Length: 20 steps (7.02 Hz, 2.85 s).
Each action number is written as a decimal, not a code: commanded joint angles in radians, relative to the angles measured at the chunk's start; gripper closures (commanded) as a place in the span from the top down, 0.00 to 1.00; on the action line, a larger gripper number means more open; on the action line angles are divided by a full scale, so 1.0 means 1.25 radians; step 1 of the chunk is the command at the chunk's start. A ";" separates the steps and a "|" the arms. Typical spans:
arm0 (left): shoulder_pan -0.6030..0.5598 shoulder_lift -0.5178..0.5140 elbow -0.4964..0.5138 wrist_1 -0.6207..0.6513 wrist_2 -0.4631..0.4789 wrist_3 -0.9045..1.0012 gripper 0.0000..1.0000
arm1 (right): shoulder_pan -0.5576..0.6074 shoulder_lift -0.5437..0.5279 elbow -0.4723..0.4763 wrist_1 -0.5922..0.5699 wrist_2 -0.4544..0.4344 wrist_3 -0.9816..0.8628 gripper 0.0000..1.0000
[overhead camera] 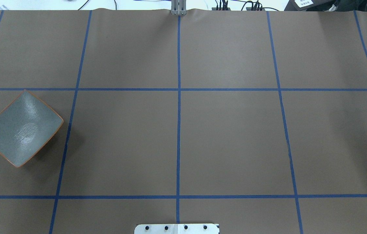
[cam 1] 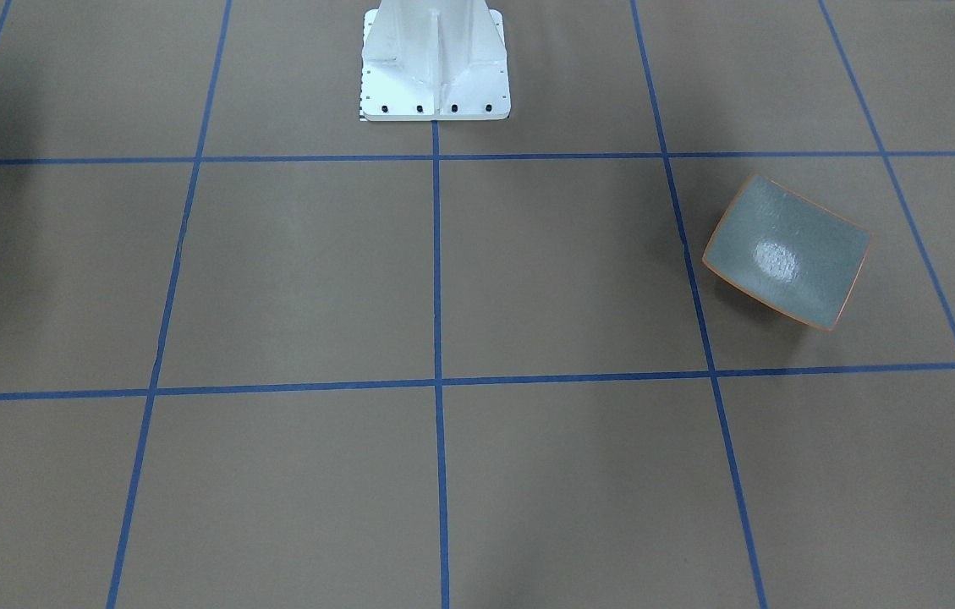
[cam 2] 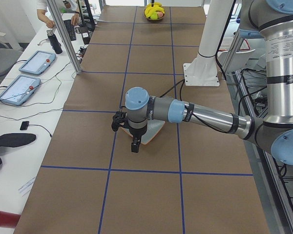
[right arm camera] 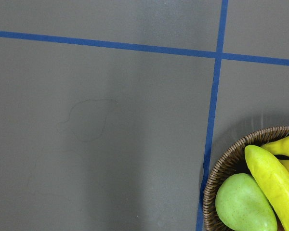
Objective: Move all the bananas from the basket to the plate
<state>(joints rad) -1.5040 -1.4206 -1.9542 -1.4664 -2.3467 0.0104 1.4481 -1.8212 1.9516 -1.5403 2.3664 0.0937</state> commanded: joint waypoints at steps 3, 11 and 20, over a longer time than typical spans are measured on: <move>0.001 -0.001 0.005 -0.006 -0.081 -0.024 0.99 | 0.001 -0.040 0.025 0.018 -0.003 -0.004 1.00; 0.002 0.010 0.005 -0.005 -0.079 -0.024 1.00 | 0.000 -0.121 -0.051 0.077 -0.176 -0.149 0.99; 0.002 0.009 -0.001 -0.005 -0.078 -0.033 1.00 | -0.001 -0.135 -0.273 0.446 -0.135 -0.060 0.97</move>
<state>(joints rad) -1.5018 -1.4095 -1.9551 -1.4738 -2.4438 -0.0307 1.4465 -1.9920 1.6251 -0.9972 2.1967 0.0170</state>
